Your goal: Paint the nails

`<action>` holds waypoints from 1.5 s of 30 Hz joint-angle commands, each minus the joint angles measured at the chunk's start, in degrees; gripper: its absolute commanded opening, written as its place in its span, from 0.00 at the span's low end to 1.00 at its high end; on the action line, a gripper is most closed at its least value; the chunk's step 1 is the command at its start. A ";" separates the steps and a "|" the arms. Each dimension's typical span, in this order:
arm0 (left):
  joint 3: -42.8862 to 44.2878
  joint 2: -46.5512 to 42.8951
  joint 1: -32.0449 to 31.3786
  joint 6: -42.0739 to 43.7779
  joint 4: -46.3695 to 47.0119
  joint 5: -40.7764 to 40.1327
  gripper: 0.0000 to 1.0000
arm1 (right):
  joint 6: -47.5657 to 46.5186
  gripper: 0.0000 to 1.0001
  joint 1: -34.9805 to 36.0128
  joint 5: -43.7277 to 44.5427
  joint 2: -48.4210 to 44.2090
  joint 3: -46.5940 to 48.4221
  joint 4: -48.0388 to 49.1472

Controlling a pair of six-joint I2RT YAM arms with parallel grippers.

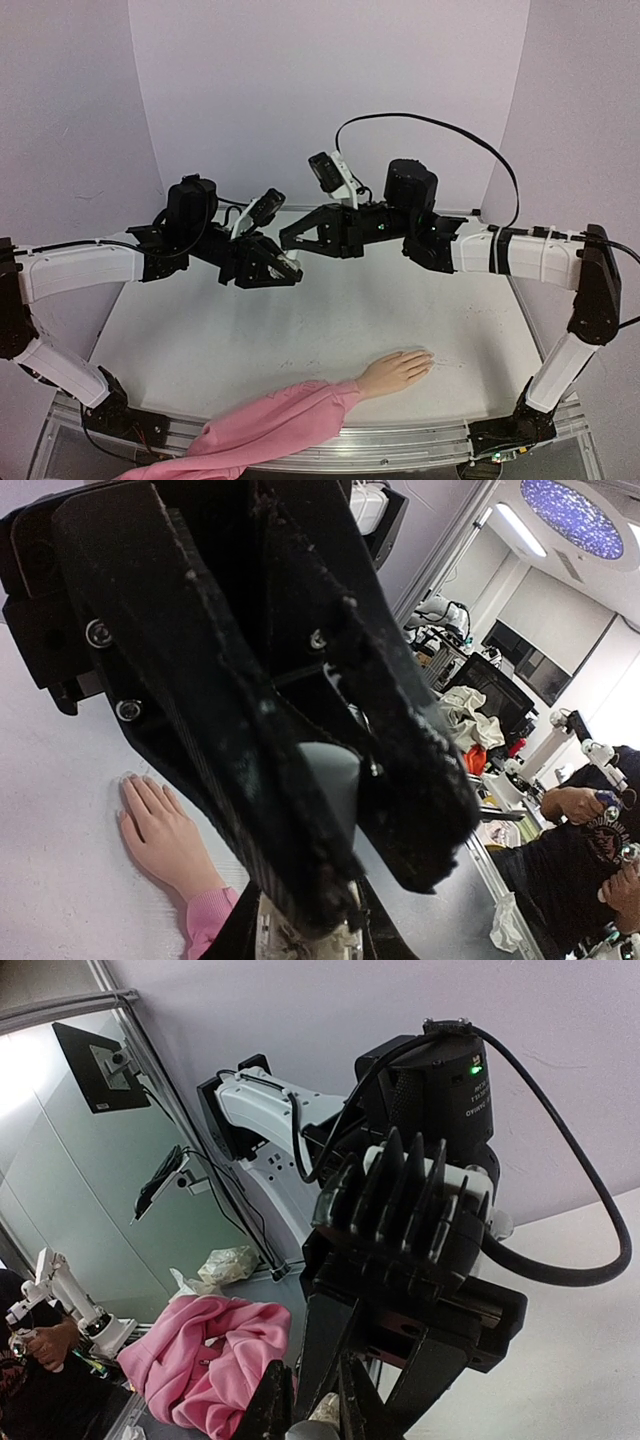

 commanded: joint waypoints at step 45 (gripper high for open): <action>0.60 -3.90 2.80 0.34 0.18 -3.72 0.00 | -3.17 0.59 -0.11 2.60 -0.06 4.03 -4.12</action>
